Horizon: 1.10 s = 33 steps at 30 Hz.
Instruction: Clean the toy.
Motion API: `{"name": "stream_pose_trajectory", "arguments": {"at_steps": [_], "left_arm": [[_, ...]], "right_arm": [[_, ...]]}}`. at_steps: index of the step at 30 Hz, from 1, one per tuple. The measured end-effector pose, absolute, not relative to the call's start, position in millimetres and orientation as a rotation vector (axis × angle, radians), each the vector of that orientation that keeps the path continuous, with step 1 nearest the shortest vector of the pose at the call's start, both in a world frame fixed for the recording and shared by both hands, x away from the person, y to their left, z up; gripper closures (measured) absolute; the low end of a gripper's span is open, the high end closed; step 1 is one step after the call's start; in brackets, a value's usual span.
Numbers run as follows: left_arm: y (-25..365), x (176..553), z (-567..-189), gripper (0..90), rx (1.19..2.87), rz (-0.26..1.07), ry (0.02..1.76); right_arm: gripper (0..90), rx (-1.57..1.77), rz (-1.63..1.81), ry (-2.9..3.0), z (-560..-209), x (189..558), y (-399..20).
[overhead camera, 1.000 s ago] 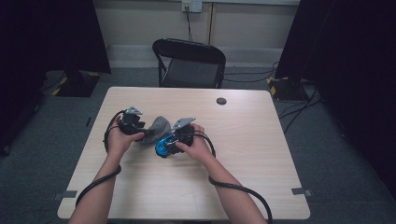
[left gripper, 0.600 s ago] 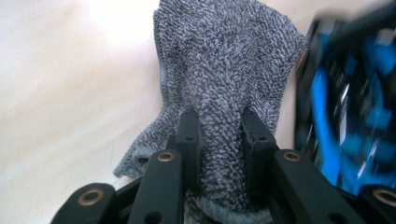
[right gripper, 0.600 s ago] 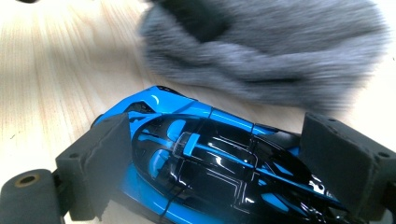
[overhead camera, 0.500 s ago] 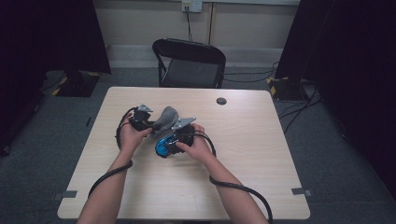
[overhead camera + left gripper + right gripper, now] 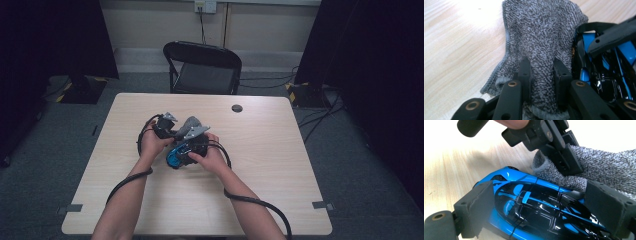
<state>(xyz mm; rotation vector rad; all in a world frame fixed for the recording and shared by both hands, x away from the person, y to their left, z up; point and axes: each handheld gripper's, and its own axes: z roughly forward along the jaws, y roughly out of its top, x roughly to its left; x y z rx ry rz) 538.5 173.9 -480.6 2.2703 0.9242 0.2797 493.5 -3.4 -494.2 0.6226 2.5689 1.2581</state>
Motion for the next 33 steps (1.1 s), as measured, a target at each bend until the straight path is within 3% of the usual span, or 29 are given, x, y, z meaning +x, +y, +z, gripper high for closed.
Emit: {"name": "stream_pose_trajectory", "arguments": {"at_steps": [33], "left_arm": [[208, 518, -473, 74.8, 2.341, 0.156, 0.845]], "right_arm": [[9.3, 0.618, 1.26, 2.576, -494, 494, -3]]}}
